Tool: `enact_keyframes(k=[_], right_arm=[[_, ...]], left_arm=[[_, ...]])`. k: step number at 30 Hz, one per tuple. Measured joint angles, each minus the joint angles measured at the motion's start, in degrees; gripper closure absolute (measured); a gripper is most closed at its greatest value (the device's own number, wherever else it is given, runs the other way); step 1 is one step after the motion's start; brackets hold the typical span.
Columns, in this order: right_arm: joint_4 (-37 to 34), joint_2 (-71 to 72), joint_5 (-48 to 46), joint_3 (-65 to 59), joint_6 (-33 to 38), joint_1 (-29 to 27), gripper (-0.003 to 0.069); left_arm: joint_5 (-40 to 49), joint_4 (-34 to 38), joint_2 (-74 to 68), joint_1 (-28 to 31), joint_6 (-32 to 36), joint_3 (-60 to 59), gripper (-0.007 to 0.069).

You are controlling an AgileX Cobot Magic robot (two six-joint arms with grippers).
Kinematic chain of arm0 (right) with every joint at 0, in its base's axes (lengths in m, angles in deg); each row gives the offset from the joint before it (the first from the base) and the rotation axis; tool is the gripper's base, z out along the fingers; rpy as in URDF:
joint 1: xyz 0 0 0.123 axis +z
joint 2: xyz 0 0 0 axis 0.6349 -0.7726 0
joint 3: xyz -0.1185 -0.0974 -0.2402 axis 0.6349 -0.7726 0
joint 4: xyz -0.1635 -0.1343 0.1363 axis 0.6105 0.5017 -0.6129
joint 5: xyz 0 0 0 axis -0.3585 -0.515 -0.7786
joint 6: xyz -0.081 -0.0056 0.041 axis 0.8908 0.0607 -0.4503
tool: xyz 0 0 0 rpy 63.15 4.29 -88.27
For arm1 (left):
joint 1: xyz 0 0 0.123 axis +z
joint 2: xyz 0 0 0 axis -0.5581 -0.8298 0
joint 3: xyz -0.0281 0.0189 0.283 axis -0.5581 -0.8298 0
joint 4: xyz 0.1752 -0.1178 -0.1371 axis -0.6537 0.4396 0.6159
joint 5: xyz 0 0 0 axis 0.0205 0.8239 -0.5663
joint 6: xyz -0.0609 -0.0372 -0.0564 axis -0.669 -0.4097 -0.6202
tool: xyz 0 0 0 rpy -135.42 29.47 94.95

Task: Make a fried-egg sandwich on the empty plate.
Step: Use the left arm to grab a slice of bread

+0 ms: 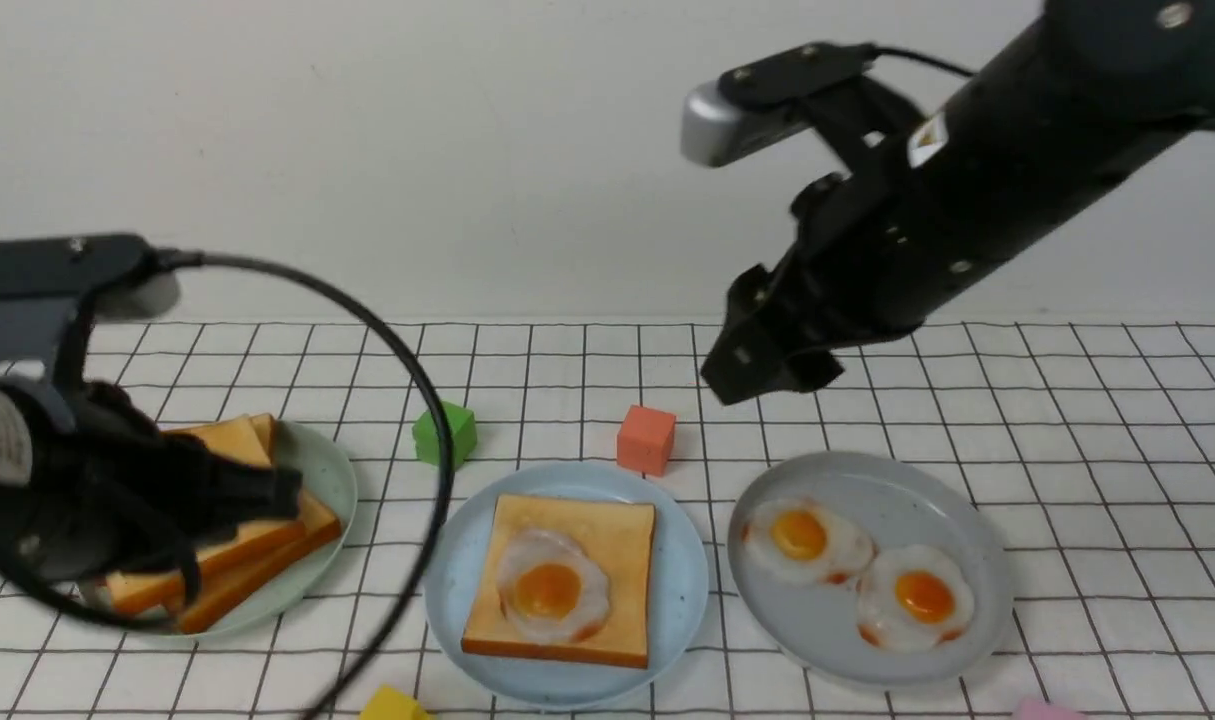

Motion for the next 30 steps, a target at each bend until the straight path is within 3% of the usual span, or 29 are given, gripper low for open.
enact_keyframes(k=[7,10,13,19,30], right_arm=[[-9.84,10.85,1.91,-10.74,4.83,0.0,0.0199],[-14.91,12.56,2.25,-14.95,9.28,0.0,0.0199],[-21.87,12.85,2.84,-18.59,16.69,0.0,0.0199],[-29.01,12.85,5.74,-20.11,27.42,0.0,0.0199],[-29.33,12.85,8.3,-20.23,28.74,0.0,0.0199]], left_arm=[[1.16,14.45,-8.94,23.38,2.65,5.74,0.0531],[1.16,18.51,-12.01,30.54,4.46,5.79,0.0473],[0.93,21.03,-16.32,36.62,6.68,5.96,0.0357],[-3.11,24.74,-24.2,38.32,13.49,5.96,0.0218],[-7.43,34.86,-33.35,38.32,23.48,6.07,0.02]])
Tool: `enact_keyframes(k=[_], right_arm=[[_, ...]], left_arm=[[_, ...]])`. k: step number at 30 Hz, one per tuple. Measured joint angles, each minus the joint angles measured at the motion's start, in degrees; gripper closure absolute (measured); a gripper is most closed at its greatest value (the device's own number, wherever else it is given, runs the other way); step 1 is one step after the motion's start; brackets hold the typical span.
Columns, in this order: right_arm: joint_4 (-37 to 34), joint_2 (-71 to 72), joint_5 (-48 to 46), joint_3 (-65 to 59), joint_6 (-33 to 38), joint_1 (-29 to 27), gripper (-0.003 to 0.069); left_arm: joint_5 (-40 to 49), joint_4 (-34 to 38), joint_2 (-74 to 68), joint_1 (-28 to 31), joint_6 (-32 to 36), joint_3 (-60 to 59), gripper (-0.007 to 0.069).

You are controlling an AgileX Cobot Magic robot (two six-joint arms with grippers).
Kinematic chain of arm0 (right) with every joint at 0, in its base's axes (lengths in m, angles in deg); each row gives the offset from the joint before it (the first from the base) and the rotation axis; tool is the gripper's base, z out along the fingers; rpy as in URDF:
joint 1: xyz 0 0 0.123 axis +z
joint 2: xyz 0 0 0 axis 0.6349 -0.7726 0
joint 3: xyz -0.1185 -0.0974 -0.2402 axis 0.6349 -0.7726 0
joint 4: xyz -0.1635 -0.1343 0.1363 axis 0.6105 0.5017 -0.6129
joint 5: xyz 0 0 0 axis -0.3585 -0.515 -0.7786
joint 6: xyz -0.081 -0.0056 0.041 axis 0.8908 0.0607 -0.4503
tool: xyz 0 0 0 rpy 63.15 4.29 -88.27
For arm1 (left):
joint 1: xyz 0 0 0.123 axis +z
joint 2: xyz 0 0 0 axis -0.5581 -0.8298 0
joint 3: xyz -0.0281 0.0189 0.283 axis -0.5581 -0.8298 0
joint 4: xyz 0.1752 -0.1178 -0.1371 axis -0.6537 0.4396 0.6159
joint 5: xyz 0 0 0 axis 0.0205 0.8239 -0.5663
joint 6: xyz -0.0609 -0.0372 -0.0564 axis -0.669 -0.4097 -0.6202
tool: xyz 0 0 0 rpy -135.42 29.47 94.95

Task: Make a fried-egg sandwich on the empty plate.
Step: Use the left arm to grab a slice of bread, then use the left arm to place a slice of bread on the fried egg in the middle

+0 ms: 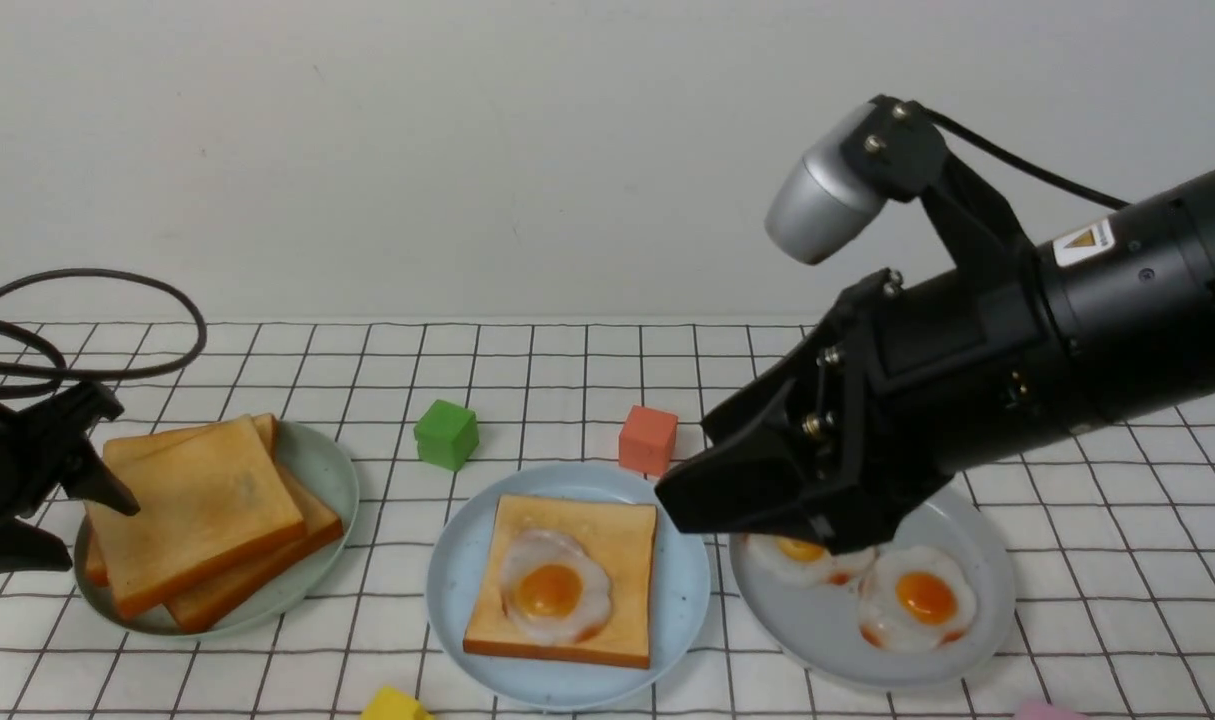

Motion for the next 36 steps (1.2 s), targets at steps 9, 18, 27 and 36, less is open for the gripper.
enact_keyframes(k=[9,18,27,36], right_arm=[[-0.17,0.0,0.19,-0.27,0.0,0.0,0.0199],[-0.23,0.22,-0.52,-0.27,0.0,0.0,0.0199],[0.13,0.35,-1.02,-0.27,-0.58,0.0,0.0199],[20.48,1.02,-4.91,2.0,-25.14,0.0,0.0199]], left_arm=[[-2.62,0.52,-3.69,0.0,0.72,0.06,0.0223],[-2.69,0.19,-4.57,0.0,0.83,0.55,0.0532],[-2.63,-1.18,-2.73,0.04,1.07,0.55,0.0569],[0.72,7.66,10.07,0.1,14.71,0.49,0.0592]])
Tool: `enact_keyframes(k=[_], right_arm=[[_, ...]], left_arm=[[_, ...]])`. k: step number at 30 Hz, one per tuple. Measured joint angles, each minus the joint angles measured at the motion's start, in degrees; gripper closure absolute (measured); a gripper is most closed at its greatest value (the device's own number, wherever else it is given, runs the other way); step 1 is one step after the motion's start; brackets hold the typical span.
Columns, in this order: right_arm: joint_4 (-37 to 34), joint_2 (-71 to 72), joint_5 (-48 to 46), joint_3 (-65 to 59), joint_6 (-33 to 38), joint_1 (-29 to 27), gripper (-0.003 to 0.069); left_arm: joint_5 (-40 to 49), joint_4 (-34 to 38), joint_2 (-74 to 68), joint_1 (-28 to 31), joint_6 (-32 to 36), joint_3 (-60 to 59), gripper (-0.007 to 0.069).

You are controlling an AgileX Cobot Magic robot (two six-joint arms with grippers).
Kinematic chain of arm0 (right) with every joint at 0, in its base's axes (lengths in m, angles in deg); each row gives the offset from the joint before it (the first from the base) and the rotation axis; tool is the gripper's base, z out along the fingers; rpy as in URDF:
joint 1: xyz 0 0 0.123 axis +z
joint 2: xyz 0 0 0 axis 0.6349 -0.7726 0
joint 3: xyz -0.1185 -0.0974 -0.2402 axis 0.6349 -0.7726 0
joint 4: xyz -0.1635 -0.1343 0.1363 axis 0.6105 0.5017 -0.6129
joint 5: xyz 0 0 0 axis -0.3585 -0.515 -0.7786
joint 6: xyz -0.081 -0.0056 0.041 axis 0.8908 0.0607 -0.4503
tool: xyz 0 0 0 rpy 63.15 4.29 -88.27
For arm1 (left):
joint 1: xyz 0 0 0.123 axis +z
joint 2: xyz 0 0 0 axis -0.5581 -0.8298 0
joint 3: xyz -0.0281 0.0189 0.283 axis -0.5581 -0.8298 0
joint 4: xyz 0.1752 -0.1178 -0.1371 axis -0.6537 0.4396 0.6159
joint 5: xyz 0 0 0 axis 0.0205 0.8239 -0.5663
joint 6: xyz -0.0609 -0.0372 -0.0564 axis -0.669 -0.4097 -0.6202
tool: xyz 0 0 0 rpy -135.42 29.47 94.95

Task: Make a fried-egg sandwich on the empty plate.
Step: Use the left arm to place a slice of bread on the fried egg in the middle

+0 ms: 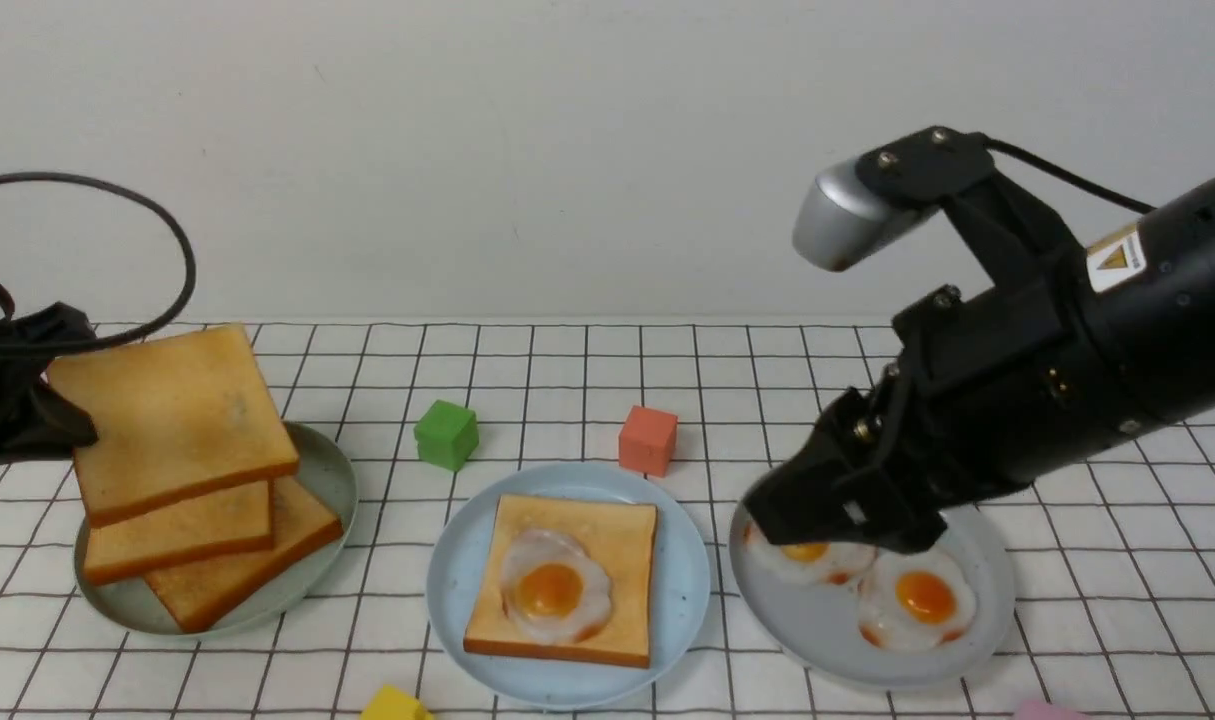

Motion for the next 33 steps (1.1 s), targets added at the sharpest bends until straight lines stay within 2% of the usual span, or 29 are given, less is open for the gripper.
enact_keyframes(k=[3,5,6,11,12,13,17,24,33], right_arm=[[5.71,0.37,-2.41,0.0,-7.98,0.0,0.0199],[8.03,0.97,-3.28,0.0,-11.19,0.0,0.0199],[8.17,1.04,-3.37,0.0,-11.61,0.0,0.0199],[8.33,3.89,-3.85,0.0,-13.22,0.0,0.0199],[8.28,4.03,-3.91,0.0,-13.22,0.0,0.0199],[8.24,5.66,-4.42,0.0,-13.27,0.0,0.0199],[6.91,8.92,-5.22,0.0,-12.69,0.0,0.0199],[3.51,13.89,-5.95,0.0,-10.46,0.0,0.0199],[3.28,14.6,-6.8,-0.1,-10.41,0.0,0.0199]], left_arm=[[4.27,7.01,0.63,-0.58,6.71,0.0,0.0592],[5.74,9.54,0.43,-3.31,10.45,-0.16,0.0592],[5.74,9.86,0.37,-3.69,10.83,-0.17,0.0592],[4.26,12.03,-3.2,-17.2,12.75,-0.21,0.0596],[4.26,12.03,-3.2,-17.2,12.75,-0.21,0.0597],[2.76,12.54,-5.84,-21.26,12.88,-0.28,0.0598],[0.0,14.11,-10.74,-26.42,13.83,-0.28,0.0598],[-0.32,15.9,-17.96,-30.2,17.84,4.71,0.0598],[0.26,14.68,-20.95,-30.44,17.4,6.95,0.0608]])
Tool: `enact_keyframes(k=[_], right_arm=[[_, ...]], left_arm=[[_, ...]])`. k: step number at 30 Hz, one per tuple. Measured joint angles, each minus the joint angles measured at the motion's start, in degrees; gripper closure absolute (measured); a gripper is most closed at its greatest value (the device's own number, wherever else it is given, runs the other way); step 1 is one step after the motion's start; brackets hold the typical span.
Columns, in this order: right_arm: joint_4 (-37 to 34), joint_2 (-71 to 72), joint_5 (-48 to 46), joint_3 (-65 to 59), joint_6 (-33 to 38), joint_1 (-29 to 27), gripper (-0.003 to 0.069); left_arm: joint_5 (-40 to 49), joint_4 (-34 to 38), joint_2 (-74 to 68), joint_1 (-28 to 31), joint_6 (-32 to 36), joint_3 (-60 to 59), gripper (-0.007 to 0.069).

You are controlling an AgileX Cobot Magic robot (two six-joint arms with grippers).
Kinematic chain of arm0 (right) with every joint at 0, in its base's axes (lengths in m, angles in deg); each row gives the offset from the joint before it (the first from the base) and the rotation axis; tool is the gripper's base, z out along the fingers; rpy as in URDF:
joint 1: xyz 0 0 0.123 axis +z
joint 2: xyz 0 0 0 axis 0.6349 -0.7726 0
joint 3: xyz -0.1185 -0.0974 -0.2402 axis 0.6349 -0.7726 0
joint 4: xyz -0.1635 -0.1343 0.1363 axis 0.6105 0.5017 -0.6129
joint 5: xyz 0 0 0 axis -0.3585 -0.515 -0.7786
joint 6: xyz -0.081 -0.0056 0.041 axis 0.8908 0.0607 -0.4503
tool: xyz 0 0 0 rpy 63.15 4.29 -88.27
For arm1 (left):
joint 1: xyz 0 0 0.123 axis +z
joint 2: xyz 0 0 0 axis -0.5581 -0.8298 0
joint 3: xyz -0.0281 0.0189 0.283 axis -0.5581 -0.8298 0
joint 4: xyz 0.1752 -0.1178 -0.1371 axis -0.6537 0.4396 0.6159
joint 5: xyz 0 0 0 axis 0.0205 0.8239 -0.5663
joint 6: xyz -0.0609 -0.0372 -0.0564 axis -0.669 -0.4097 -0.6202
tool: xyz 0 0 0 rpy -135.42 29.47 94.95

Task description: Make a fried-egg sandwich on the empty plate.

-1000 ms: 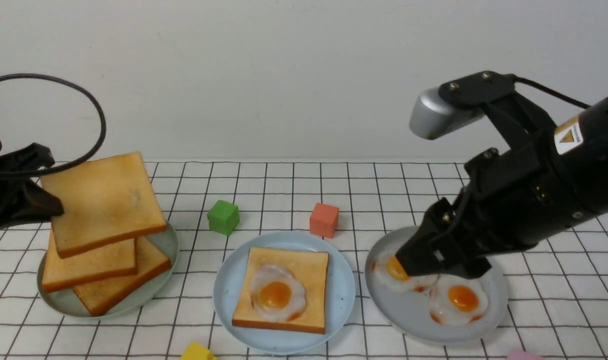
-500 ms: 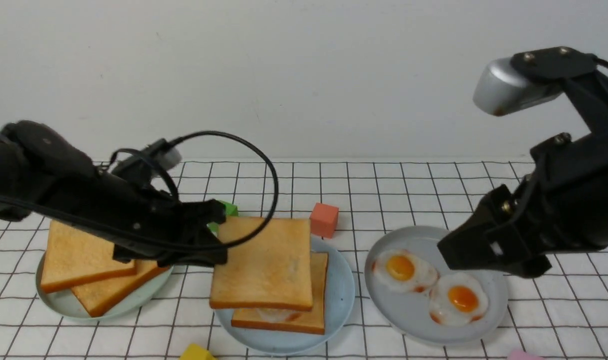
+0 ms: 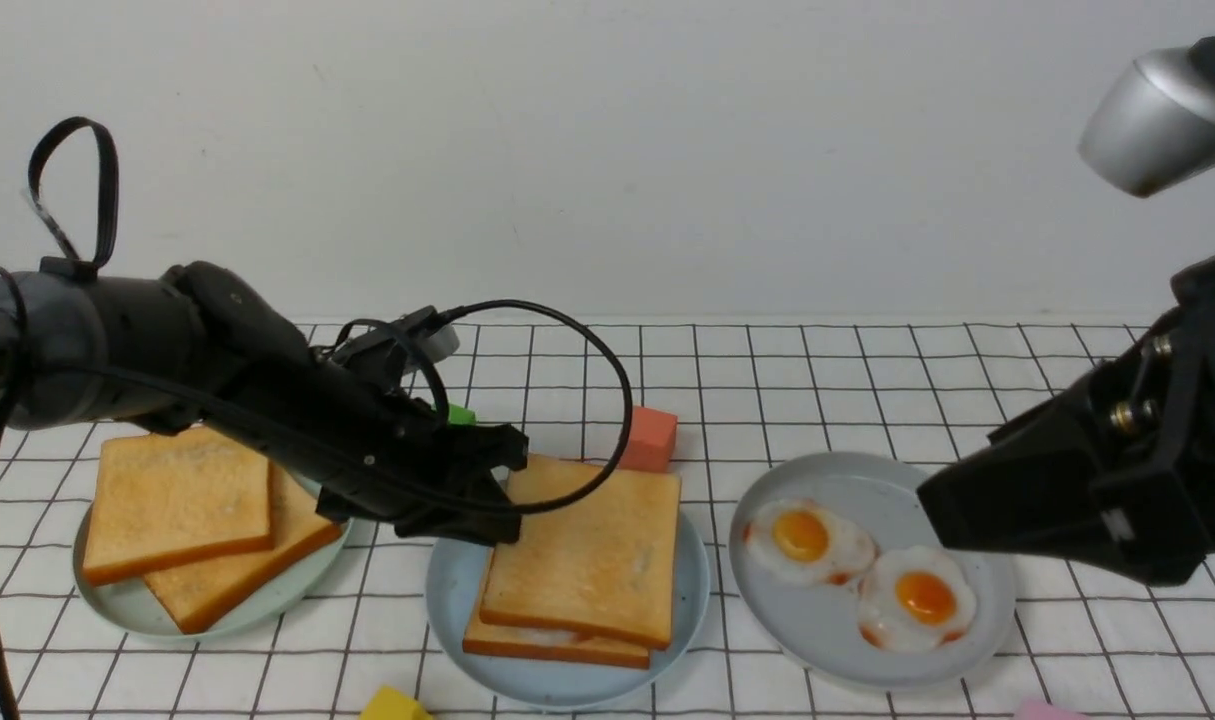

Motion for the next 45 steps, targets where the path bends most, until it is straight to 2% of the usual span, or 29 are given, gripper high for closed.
enact_keyframes(k=[10,15,18,20,24,25,28,32,36,40,42,43,44,45], right_arm=[[0.0,0.0,0.05,0.0,0.0,0.0,0.0199],[0.0,0.0,0.34,0.0,0.0,0.0,0.0199],[0.0,0.0,0.46,0.0,0.48,0.0,0.0199],[0.0,0.0,0.46,0.0,0.84,0.0,0.0199],[0.0,0.0,0.46,0.0,0.9,0.0,0.0199],[0.0,0.0,0.46,0.0,0.9,0.0,0.0199],[0.0,0.0,0.51,0.0,0.9,0.0,0.0199],[0.0,0.0,0.46,0.0,0.9,0.0,0.0199],[0.27,0.0,0.46,0.0,0.9,0.0,0.0201],[1.61,0.0,0.4,0.0,0.9,0.0,0.0258],[2.93,0.0,0.4,0.0,-0.19,0.0,0.0326],[4.12,0.0,0.4,0.0,-1.23,0.0,0.0379],[4.12,0.0,0.4,0.0,-1.42,0.0,0.0389],[6.31,0.0,0.4,0.0,-3.0,0.0,0.0486]], left_arm=[[0.18,-6.06,0.0,0.0,-7.69,0.05,0.0608],[0.13,-7.36,0.0,0.0,-9.08,0.05,0.0603],[0.13,-7.68,0.0,0.0,-10.2,0.05,0.0564],[0.13,-7.72,0.0,0.0,-10.41,0.05,0.0515],[0.49,-8.65,0.0,0.0,-10.47,0.05,0.0351],[0.65,-8.68,0.0,0.0,-10.47,0.05,0.0342],[1.49,-10.36,0.32,0.0,-10.59,0.05,0.0221],[3.18,-14.46,3.35,0.0,-11.81,0.05,0.0135],[4.42,-19.0,8.11,0.0,-15.59,0.05,0.0123],[7.81,-24.17,17.82,-0.7,-21.3,0.05,0.0148],[8.88,-24.83,23.0,-2.69,-21.85,-0.39,0.0193],[8.94,-25.19,26.41,-4.76,-21.97,-1.18,0.024],[8.94,-25.2,26.97,-4.76,-21.95,-1.35,0.024],[8.62,-26.02,32.11,-7.88,-22.78,-3.24,0.0333]])
